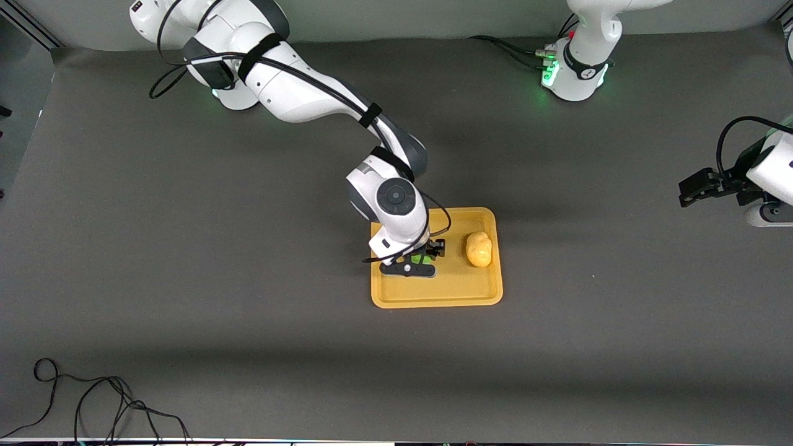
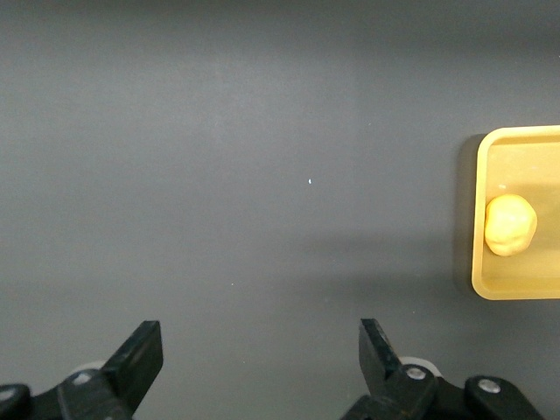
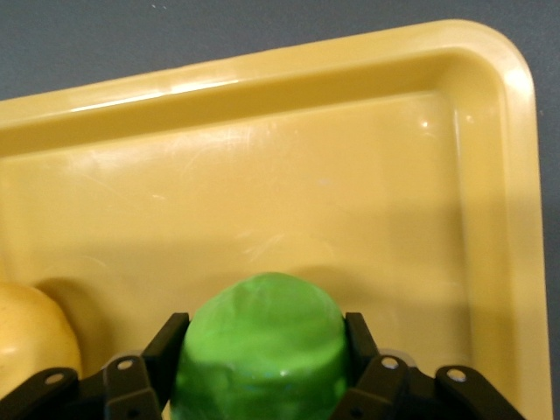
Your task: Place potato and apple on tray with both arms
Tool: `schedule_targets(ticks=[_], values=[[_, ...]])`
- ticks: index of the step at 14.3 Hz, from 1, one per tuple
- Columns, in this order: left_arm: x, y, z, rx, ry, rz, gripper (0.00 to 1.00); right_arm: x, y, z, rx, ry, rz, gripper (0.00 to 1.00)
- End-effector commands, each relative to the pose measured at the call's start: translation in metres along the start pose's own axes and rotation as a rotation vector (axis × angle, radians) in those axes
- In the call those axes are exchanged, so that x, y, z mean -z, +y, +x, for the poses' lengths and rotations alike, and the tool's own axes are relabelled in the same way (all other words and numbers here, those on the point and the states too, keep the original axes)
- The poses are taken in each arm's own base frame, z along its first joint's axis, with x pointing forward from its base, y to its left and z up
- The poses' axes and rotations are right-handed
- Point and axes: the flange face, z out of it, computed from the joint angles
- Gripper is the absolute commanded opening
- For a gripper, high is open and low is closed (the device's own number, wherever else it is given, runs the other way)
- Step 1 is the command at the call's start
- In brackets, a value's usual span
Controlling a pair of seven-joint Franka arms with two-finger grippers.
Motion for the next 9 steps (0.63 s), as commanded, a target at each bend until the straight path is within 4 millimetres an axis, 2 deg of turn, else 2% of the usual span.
schedule_targets(ticks=[1,2,3,5,8,9], values=[[0.001,-0.005,-0.005,-0.007,0.003,-0.010,1.00,-0.005,-0.006,0.000,-0.003,0.039,-0.016,0.83],[0.001,-0.006,-0.005,-0.006,0.003,-0.010,1.00,-0.007,-0.005,0.001,-0.002,0.038,-0.019,1.00],[0.001,-0.005,-0.005,-0.007,0.003,-0.010,1.00,-0.007,-0.005,0.001,0.002,0.038,-0.019,1.00],[0.001,-0.004,-0.005,-0.009,0.003,-0.010,1.00,0.006,-0.003,0.007,-0.008,0.043,-0.008,1.00],[-0.001,-0.004,-0.004,-0.009,0.005,-0.010,1.00,0.039,0.002,0.013,-0.022,0.048,-0.002,1.00],[-0.001,-0.004,-0.004,-0.007,0.005,-0.010,1.00,0.056,0.012,0.020,-0.038,0.050,0.000,1.00]])
